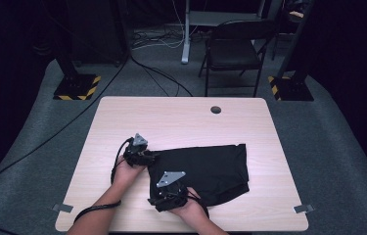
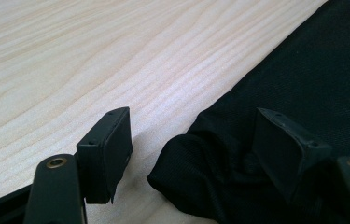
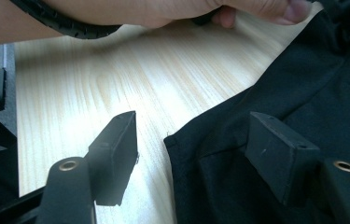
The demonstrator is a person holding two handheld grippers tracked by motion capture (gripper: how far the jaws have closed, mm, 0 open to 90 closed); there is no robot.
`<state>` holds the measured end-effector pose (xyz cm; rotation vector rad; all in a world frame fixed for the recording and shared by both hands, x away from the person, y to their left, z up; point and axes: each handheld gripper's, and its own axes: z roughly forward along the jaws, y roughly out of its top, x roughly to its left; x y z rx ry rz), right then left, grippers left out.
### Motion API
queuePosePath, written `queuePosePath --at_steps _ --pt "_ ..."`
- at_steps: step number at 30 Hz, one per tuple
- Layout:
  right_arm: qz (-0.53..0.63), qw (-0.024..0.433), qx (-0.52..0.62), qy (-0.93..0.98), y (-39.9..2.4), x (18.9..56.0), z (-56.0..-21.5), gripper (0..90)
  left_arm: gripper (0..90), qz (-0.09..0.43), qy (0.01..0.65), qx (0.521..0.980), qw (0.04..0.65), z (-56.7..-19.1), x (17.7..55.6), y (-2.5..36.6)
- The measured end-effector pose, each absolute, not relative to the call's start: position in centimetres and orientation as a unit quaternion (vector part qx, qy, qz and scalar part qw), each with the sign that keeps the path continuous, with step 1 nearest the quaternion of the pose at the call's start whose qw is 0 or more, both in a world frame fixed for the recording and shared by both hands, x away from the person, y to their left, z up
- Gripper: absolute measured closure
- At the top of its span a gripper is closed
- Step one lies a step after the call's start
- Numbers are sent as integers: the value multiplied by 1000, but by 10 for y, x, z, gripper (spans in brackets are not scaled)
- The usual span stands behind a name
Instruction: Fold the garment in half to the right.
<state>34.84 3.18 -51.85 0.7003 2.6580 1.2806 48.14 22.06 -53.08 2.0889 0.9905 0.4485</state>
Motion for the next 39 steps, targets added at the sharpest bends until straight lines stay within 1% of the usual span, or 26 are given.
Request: queuePosePath --at_steps 13,22,24,31,38,39 --pt "397 80 236 883 42 343 -529 350 284 176 389 819 383 -531 481 221" --pt "394 109 238 881 43 339 -531 391 284 176 389 819 383 -531 481 220" --pt "386 123 235 883 45 337 -531 395 284 176 389 819 383 -531 481 220" --pt "386 133 248 878 43 335 -531 430 284 176 389 819 384 -531 481 220" --pt "389 138 255 874 40 334 -532 488 284 176 387 820 384 -531 481 220" --pt "390 141 258 872 40 334 -532 527 284 176 387 820 384 -531 481 220"
